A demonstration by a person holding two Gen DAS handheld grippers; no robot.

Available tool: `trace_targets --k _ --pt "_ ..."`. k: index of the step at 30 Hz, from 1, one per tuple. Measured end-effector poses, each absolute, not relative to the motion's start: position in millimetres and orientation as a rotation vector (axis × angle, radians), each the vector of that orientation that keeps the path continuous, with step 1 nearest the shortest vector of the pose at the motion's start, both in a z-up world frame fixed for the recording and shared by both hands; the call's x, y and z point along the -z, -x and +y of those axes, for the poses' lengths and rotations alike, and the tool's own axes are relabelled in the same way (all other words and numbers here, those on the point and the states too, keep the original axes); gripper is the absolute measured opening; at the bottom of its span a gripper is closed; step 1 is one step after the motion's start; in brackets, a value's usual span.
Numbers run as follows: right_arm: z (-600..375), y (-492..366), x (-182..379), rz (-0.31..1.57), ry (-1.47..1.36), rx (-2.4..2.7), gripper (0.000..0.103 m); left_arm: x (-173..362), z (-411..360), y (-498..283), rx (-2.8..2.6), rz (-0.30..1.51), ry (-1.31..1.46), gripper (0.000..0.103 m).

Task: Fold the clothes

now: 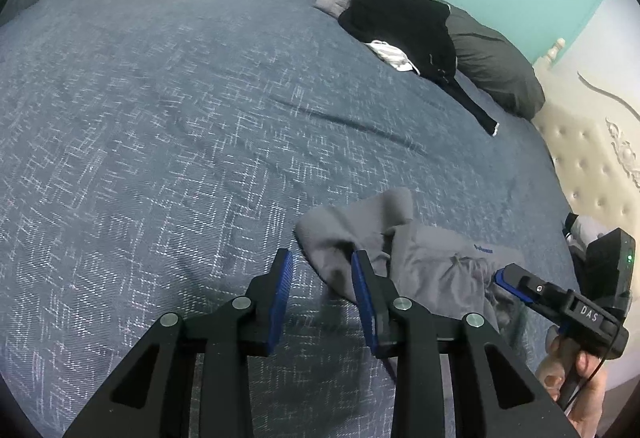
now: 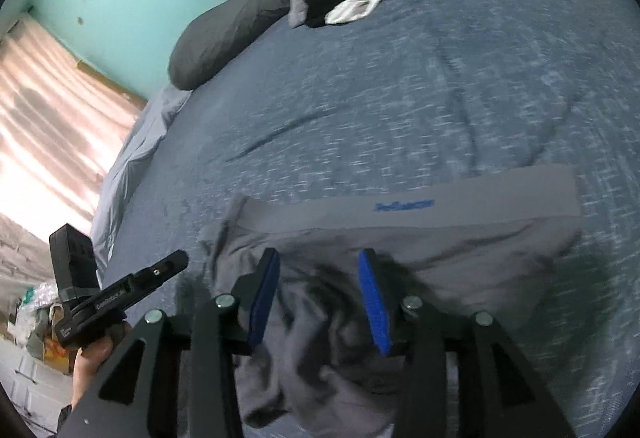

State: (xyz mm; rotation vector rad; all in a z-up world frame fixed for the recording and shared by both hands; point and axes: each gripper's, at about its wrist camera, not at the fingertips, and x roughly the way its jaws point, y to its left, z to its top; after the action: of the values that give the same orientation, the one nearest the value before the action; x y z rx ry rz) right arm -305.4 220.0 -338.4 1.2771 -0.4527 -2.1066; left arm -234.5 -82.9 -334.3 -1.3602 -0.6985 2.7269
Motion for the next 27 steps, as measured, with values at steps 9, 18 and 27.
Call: trace_targets --k 9,18,27 --pt "191.9 298.4 341.1 -0.373 -1.226 2.108 0.031 335.6 -89.8 226.6 -2.723 -0.69 1.364 0.033" --pt "190.6 296.5 340.2 -0.366 -1.195 2.108 0.005 335.7 -93.2 225.3 -2.724 -0.708 1.36 0.033" --pt "228.1 285.3 315.4 -0.381 -1.138 2.13 0.005 334.7 -88.0 232.5 -2.74 -0.748 1.356 0.036"
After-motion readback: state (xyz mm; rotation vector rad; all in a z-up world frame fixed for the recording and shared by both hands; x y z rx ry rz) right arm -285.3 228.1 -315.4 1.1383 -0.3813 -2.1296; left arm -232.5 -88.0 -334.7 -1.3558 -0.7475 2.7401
